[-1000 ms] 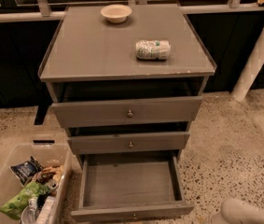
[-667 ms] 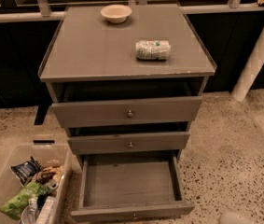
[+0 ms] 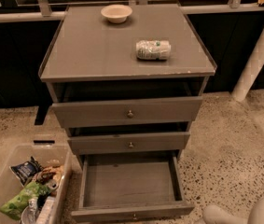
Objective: Close bottom drawer
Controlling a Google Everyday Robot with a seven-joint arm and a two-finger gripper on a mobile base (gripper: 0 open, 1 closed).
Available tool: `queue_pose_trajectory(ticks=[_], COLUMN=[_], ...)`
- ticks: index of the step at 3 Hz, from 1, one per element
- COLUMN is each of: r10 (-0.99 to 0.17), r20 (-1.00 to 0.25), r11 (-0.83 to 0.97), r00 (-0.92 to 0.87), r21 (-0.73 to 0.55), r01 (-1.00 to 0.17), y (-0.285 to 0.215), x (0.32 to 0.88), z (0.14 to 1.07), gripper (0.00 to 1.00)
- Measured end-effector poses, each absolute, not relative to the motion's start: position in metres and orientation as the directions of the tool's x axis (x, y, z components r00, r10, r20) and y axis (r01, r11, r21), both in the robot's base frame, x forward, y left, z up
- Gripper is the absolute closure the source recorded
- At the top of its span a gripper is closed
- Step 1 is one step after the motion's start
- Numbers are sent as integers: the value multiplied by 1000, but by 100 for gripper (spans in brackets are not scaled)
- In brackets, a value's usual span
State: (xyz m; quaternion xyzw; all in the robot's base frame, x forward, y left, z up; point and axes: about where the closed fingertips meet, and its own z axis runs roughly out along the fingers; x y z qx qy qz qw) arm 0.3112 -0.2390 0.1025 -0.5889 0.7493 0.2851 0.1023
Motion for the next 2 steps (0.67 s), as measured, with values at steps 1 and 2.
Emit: queue_pose_trajectory(ticks=[1, 2], r10=[-824, -836], r20=[-489, -482], r11=[142, 136], r00=[-285, -262], r21=[309, 280], r01=[-941, -950], y=[-238, -239], x=[310, 337], z=[103, 105], gripper=[0, 0])
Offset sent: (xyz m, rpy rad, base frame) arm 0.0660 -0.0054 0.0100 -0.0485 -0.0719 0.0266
